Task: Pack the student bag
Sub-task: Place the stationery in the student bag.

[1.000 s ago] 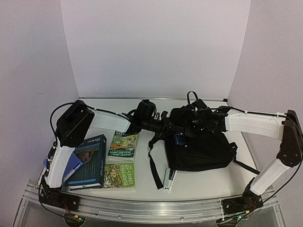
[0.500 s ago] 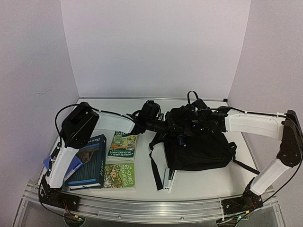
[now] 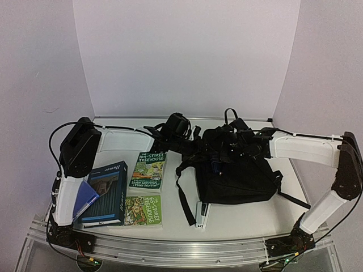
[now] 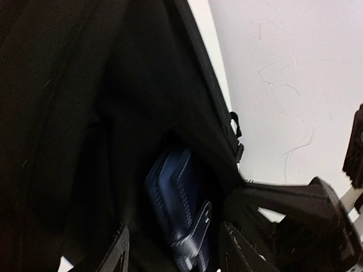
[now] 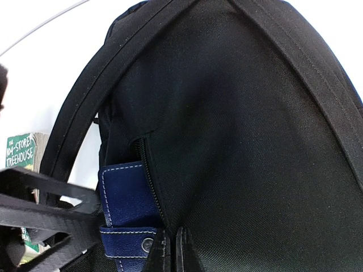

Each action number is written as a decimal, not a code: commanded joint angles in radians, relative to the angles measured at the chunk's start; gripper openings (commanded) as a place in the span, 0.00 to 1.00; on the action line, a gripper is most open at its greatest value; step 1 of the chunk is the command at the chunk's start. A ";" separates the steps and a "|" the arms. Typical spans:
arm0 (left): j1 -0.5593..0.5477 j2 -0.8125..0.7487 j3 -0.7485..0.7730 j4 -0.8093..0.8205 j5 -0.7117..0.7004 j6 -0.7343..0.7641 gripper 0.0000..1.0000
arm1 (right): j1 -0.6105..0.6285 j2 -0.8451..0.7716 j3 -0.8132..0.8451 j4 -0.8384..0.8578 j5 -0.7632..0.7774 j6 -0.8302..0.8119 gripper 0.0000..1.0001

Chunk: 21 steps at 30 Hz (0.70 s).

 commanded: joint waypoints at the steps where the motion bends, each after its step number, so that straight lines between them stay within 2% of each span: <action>1: -0.002 -0.080 -0.060 -0.032 -0.026 0.029 0.51 | 0.004 -0.030 0.015 0.072 0.017 0.007 0.00; 9: -0.018 -0.039 -0.028 0.026 0.026 -0.006 0.32 | 0.004 -0.023 0.019 0.075 0.014 0.004 0.00; 21: -0.035 0.030 0.047 0.040 0.040 -0.019 0.25 | 0.004 -0.022 0.004 0.082 0.010 0.004 0.00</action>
